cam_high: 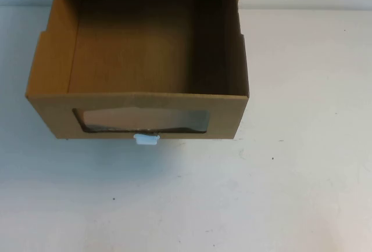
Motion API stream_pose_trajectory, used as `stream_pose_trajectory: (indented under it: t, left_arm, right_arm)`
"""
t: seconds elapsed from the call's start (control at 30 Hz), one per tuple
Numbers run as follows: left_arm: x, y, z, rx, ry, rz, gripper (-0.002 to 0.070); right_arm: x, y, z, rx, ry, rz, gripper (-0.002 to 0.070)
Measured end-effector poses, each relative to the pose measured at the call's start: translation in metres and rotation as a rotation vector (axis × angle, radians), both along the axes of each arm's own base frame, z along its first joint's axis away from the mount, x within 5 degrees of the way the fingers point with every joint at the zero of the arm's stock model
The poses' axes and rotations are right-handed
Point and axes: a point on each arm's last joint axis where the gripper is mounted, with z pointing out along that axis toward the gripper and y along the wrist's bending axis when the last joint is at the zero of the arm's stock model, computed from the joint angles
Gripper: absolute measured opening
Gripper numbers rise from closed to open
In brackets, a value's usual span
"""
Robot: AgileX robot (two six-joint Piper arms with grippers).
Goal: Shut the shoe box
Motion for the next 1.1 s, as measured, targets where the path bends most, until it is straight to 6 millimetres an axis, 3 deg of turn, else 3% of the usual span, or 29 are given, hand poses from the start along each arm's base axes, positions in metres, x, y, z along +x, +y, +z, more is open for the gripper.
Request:
stream_pose_trajectory:
  t: [1.1]
  left_arm:
    - [-0.0001, 0.0, -0.0002, 0.0, 0.002, 0.0, -0.0005]
  right_arm:
    - [0.0, 0.0, 0.0, 0.0, 0.0, 0.0, -0.0013]
